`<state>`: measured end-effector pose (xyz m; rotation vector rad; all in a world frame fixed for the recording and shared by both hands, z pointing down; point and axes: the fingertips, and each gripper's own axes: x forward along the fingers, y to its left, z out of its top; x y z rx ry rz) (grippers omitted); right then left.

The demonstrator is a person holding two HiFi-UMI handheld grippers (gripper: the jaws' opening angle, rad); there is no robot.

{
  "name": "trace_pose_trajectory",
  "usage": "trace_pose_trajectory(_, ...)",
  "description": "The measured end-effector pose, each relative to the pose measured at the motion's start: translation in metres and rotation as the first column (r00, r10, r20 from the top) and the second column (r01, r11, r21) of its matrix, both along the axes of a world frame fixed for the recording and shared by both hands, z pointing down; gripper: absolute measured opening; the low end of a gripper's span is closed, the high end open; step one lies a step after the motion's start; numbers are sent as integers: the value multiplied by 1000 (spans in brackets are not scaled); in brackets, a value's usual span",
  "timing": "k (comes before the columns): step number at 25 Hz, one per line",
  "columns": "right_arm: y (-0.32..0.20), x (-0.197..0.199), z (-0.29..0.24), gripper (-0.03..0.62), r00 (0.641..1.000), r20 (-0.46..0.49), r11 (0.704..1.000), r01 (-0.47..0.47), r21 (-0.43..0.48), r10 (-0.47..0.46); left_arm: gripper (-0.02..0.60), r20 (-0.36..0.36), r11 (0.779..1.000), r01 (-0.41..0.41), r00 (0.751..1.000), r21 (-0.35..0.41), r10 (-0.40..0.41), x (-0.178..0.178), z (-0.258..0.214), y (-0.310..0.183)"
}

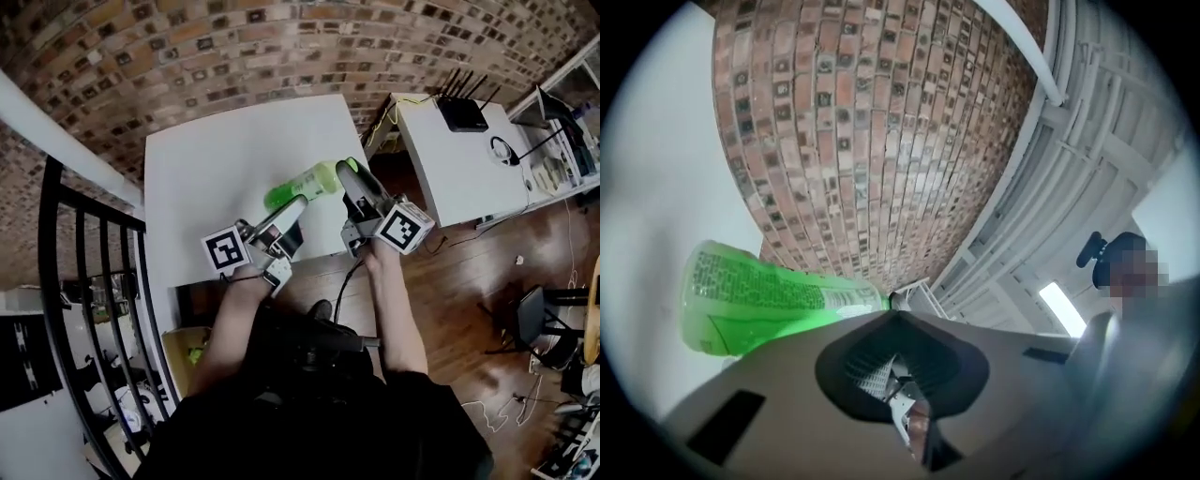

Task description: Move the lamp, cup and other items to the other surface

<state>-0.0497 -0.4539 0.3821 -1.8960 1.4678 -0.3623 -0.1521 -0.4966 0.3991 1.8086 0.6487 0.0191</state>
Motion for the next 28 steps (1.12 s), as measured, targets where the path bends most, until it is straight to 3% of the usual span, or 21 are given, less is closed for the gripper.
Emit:
trace_pose_trajectory(7,128,14,-1,178,996,35,995,-82,61,80,6,0,995,-93,996,44,93,22,1,119)
trace_pose_trajectory(13,225,18,8,178,977,95,974,-198,113,188,6,25,973,-224,974,62,223,32,9,205)
trace_pose_trajectory(22,326,32,17,178,902,108,902,-427,72,418,6,23,895,-445,896,31,444,68,14,291)
trace_pose_trajectory(28,374,43,8,178,815,69,816,-577,19,575,6,-3,828,-560,828,7,560,92,5,318)
